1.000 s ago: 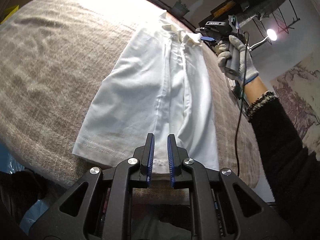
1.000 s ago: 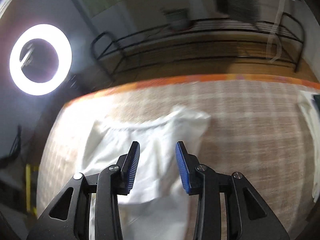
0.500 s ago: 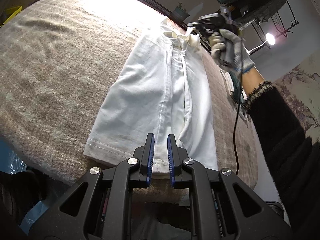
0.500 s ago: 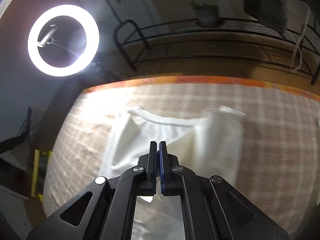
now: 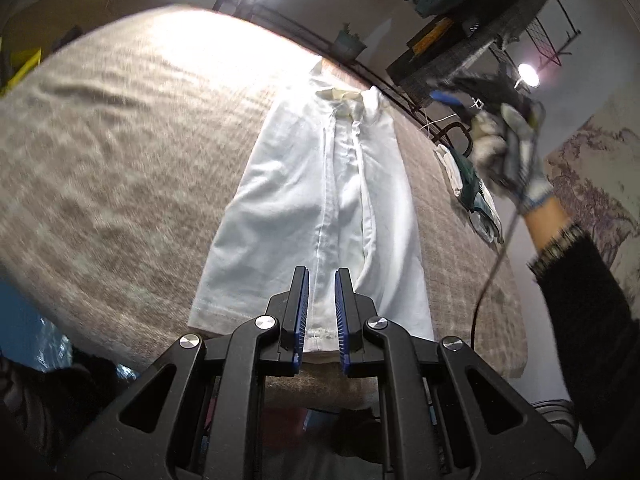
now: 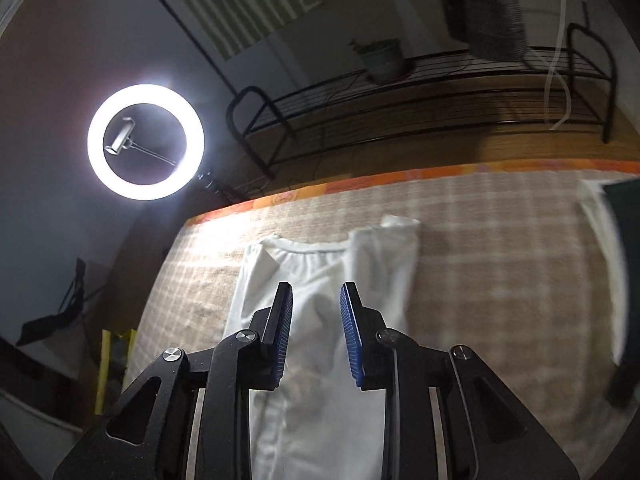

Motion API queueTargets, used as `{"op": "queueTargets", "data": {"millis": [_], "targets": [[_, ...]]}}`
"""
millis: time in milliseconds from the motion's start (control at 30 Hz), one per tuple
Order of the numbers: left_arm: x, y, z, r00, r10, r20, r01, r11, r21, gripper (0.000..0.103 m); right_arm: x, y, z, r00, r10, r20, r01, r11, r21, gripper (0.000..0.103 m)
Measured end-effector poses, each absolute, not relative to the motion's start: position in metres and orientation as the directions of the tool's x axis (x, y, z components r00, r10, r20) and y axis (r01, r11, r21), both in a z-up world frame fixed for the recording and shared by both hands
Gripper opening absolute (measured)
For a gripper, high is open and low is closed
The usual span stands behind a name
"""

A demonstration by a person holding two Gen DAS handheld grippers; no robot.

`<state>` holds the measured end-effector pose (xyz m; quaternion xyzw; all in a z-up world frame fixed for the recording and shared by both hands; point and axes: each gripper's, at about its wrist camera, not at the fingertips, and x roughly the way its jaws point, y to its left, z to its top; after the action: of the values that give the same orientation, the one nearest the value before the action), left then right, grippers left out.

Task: Fold small clothes
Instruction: 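Open both tools and move them to the shirt hem, then grasp the shirt hem with both tools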

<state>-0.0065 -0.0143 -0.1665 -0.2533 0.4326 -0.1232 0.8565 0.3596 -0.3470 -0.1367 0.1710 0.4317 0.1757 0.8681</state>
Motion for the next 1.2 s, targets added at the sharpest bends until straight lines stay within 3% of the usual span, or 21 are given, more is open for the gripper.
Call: {"op": "queueTargets", "data": {"millis": [200,300,533,600,667,867,1200], "targets": [[-0.011,0.002,-0.152,0.629,-0.383,-0.677,-0.008,0.867,-0.498,0.011,0.276,-0.367,-0.139,0.541,0.415,-0.732,-0.105,0.896,0.431,0.024],[-0.009,0.021,-0.154,0.622,-0.37,-0.69,-0.047,0.862,-0.504,0.017,0.227,-0.366,-0.153,0.491,0.417,-0.765,-0.104,0.9,0.424,0.024],[0.002,0.047,-0.161,0.537,-0.382,-0.752,-0.038,0.88,-0.474,0.021,0.129,-0.361,-0.175,0.427,0.441,-0.79,-0.119,0.893,0.434,0.026],[0.007,0.047,-0.164,0.504,-0.392,-0.77,-0.02,0.886,-0.464,0.026,0.107,-0.36,-0.183,0.416,0.442,-0.794,-0.127,0.893,0.431,0.028],[0.012,0.046,-0.168,0.477,-0.385,-0.79,-0.001,0.899,-0.439,0.027,0.089,-0.364,-0.188,0.412,0.445,-0.795,-0.124,0.892,0.435,0.042],[0.023,0.038,-0.189,0.369,-0.421,-0.829,0.02,0.895,-0.445,0.027,0.059,-0.358,-0.218,0.36,0.466,-0.808,-0.107,0.881,0.46,0.043],[0.026,0.034,-0.215,0.332,-0.445,-0.832,-0.028,0.876,-0.481,0.027,0.049,-0.341,-0.252,0.282,0.468,-0.837,-0.143,0.884,0.446,0.043]]}}
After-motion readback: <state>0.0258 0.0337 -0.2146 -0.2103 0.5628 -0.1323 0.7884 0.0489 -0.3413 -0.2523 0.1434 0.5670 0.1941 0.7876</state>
